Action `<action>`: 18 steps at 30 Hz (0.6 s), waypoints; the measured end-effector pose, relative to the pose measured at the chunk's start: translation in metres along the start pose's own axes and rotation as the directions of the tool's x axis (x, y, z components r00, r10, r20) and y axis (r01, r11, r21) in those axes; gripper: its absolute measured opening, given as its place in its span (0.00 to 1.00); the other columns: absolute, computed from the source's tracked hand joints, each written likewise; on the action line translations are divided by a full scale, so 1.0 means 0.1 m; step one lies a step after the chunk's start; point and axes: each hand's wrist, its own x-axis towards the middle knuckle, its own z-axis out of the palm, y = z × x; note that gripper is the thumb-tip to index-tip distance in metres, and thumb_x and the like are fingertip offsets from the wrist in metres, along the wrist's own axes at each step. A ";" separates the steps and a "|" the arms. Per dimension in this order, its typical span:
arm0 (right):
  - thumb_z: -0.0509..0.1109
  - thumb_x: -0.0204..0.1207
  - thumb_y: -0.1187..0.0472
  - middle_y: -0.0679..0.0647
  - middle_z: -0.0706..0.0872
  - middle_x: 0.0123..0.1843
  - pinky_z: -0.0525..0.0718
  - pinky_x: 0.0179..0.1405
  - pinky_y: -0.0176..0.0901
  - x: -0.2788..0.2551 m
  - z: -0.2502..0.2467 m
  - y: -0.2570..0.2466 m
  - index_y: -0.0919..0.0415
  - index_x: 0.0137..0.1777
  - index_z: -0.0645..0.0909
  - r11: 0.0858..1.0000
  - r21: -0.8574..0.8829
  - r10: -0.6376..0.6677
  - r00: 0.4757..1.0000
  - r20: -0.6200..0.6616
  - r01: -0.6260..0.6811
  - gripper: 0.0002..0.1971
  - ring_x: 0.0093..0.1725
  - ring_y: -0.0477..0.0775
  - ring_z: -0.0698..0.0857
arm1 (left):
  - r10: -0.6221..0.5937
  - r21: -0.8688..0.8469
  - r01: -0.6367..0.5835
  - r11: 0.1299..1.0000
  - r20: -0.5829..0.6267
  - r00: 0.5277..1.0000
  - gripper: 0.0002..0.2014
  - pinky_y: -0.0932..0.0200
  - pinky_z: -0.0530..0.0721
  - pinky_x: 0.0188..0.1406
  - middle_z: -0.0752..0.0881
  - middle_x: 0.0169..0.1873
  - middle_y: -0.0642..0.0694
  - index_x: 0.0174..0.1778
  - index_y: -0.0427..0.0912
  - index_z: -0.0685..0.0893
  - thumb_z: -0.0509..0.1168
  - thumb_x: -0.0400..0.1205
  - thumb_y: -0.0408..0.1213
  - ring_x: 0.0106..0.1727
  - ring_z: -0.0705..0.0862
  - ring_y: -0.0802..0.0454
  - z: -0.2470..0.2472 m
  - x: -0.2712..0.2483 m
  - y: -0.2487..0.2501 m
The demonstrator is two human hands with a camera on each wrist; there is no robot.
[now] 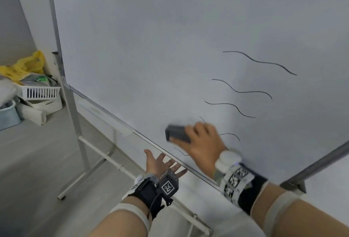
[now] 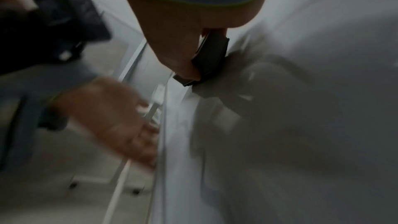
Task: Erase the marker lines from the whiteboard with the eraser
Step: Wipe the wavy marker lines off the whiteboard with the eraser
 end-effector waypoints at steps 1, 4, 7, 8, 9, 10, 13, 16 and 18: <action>0.63 0.73 0.62 0.55 0.73 0.59 0.70 0.56 0.56 -0.21 0.10 -0.10 0.39 0.74 0.80 0.998 0.016 -0.061 0.995 0.082 0.060 0.29 0.53 0.63 0.75 | 0.005 0.001 -0.005 1.000 0.003 1.000 0.51 0.19 0.72 0.67 0.67 0.82 0.34 0.87 0.58 0.56 0.44 0.70 0.84 0.74 0.75 0.25 -0.03 0.03 0.00; 0.66 0.73 0.62 0.54 0.77 0.58 0.71 0.60 0.56 -0.65 0.23 -0.21 0.41 0.74 0.78 0.985 0.038 -0.175 0.958 0.226 0.171 0.29 0.54 0.63 0.79 | 0.012 0.019 -0.012 1.000 -0.026 1.000 0.51 0.24 0.75 0.68 0.80 0.67 0.34 0.86 0.53 0.58 0.42 0.71 0.83 0.66 0.83 0.28 -0.13 0.10 -0.03; 0.73 0.70 0.62 0.53 0.79 0.56 0.71 0.59 0.55 -0.65 0.16 -0.15 0.39 0.73 0.79 0.984 0.024 -0.179 0.966 0.186 0.178 0.31 0.52 0.62 0.79 | -0.001 0.017 0.002 1.000 -0.039 0.999 0.53 0.23 0.73 0.70 0.74 0.77 0.37 0.86 0.49 0.59 0.42 0.71 0.82 0.69 0.82 0.30 -0.21 0.11 -0.08; 0.71 0.70 0.63 0.53 0.78 0.56 0.71 0.58 0.56 -0.58 0.08 -0.09 0.38 0.74 0.78 0.989 0.019 -0.148 0.980 0.136 0.146 0.32 0.52 0.62 0.78 | -0.005 0.011 0.006 1.000 -0.044 0.999 0.53 0.23 0.71 0.71 0.70 0.81 0.38 0.87 0.49 0.58 0.43 0.71 0.82 0.73 0.78 0.32 -0.22 0.11 -0.09; 0.68 0.70 0.64 0.54 0.78 0.56 0.71 0.57 0.56 -0.46 -0.03 0.00 0.37 0.76 0.77 0.995 0.006 -0.097 0.992 0.078 0.097 0.34 0.51 0.62 0.77 | -0.009 -0.001 0.009 1.000 -0.052 0.999 0.53 0.24 0.70 0.72 0.66 0.84 0.40 0.87 0.50 0.57 0.43 0.72 0.82 0.78 0.73 0.33 -0.21 0.10 -0.09; 0.67 0.71 0.65 0.55 0.79 0.55 0.70 0.56 0.57 -0.31 -0.18 0.12 0.36 0.77 0.76 1.000 -0.011 -0.029 1.000 0.008 0.029 0.35 0.51 0.62 0.75 | -0.012 -0.011 0.011 1.000 -0.059 0.998 0.53 0.24 0.68 0.74 0.62 0.86 0.41 0.87 0.50 0.56 0.42 0.72 0.82 0.82 0.68 0.35 -0.18 0.09 -0.08; 0.70 0.70 0.67 0.58 0.81 0.54 0.66 0.52 0.55 0.25 -0.72 0.60 0.32 0.77 0.75 0.969 -0.052 0.225 0.949 -0.219 -0.242 0.38 0.50 0.61 0.73 | -0.022 -0.009 0.021 1.000 -0.061 0.998 0.52 0.25 0.66 0.76 0.56 0.87 0.43 0.88 0.50 0.54 0.42 0.73 0.81 0.85 0.61 0.37 -0.07 0.01 -0.07; 0.70 0.71 0.65 0.58 0.81 0.56 0.64 0.53 0.53 0.61 -1.10 1.03 0.30 0.77 0.75 0.903 -0.031 0.392 0.848 -0.356 -0.429 0.37 0.53 0.62 0.73 | -0.018 0.002 0.018 1.000 -0.066 0.998 0.51 0.26 0.64 0.78 0.55 0.88 0.43 0.88 0.50 0.53 0.42 0.75 0.80 0.86 0.60 0.36 0.02 -0.05 -0.11; 0.68 0.71 0.66 0.59 0.81 0.57 0.63 0.53 0.53 0.67 -1.12 1.09 0.32 0.77 0.75 0.885 -0.021 0.422 0.822 -0.383 -0.464 0.37 0.54 0.61 0.70 | -0.012 0.005 0.012 1.000 -0.061 0.998 0.51 0.26 0.64 0.78 0.55 0.88 0.43 0.88 0.50 0.53 0.42 0.75 0.80 0.86 0.59 0.37 0.07 -0.06 -0.11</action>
